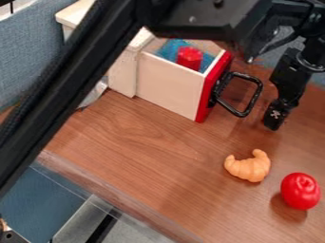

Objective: Close the drawer.

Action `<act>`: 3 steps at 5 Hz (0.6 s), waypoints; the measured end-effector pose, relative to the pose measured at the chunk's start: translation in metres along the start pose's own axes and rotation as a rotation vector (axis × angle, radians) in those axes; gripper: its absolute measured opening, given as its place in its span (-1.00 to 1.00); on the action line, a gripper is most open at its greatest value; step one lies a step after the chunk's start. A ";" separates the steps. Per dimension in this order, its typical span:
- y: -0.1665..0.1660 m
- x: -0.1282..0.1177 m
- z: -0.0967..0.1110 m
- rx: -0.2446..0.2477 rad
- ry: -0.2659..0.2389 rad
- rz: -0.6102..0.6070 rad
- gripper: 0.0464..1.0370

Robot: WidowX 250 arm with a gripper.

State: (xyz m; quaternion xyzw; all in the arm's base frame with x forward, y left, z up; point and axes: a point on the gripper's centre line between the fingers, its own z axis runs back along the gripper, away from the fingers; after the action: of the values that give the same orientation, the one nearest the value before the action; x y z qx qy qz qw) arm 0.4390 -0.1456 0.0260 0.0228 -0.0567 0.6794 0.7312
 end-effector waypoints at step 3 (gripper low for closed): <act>0.001 0.022 0.012 -0.025 0.006 0.053 0.92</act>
State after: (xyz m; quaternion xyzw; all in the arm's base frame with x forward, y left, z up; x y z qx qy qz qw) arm 0.4387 -0.1246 0.0402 0.0101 -0.0634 0.6980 0.7132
